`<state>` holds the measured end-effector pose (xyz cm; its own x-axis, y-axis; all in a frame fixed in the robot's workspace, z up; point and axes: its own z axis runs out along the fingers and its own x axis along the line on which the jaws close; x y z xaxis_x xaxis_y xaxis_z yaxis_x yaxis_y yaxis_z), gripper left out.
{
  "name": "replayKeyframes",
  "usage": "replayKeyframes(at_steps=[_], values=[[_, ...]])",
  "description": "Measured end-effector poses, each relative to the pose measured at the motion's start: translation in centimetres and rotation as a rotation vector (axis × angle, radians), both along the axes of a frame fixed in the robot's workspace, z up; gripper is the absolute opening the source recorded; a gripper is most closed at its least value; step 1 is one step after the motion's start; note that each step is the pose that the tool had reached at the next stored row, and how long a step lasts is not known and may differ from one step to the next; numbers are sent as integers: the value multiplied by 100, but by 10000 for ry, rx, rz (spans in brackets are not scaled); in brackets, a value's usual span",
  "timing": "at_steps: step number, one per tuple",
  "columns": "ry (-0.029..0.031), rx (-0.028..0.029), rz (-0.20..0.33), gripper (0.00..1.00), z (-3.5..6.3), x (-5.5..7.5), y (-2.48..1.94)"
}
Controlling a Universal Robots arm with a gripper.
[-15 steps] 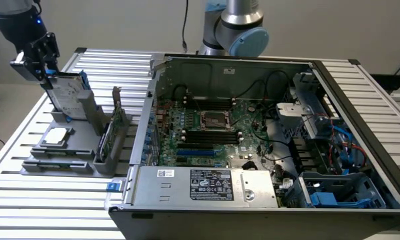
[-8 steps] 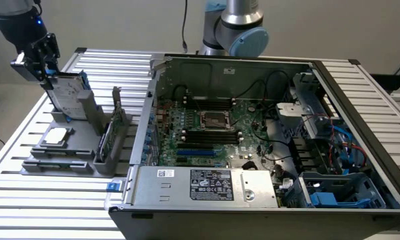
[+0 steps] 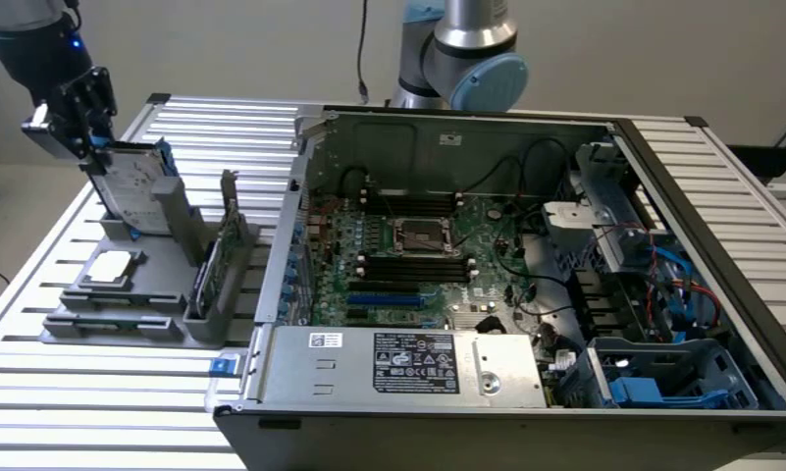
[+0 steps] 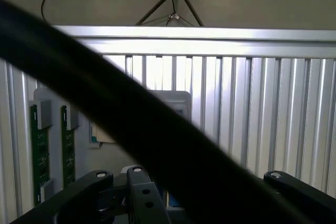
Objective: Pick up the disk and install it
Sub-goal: 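Pick up the disk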
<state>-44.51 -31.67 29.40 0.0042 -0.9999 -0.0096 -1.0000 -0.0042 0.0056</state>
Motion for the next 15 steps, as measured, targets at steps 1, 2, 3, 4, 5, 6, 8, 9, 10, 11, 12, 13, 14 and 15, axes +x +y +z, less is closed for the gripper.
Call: replayKeyframes(at_steps=[1,2,3,4,5,6,8,9,10,11,12,13,14,15], values=[[-1,0,0,45,0,-2,0],[-3,0,0,45,0,-4,0],[-4,0,1,38,-1,-5,0],[-6,0,0,38,-1,-6,0],[-7,0,0,38,-2,-7,0],[-6,0,0,38,-1,-8,0],[-6,0,-1,38,-1,-10,-1],[-6,0,-3,38,-1,-10,-2],[-7,1,-1,38,-2,-10,-4],[-6,1,-1,38,-1,-10,-5],[-6,1,-1,36,-1,-10,-8],[-4,1,0,36,-1,-10,-11],[-6,2,-2,33,-1,-10,-11],[-6,2,-2,33,-1,-10,-13]])
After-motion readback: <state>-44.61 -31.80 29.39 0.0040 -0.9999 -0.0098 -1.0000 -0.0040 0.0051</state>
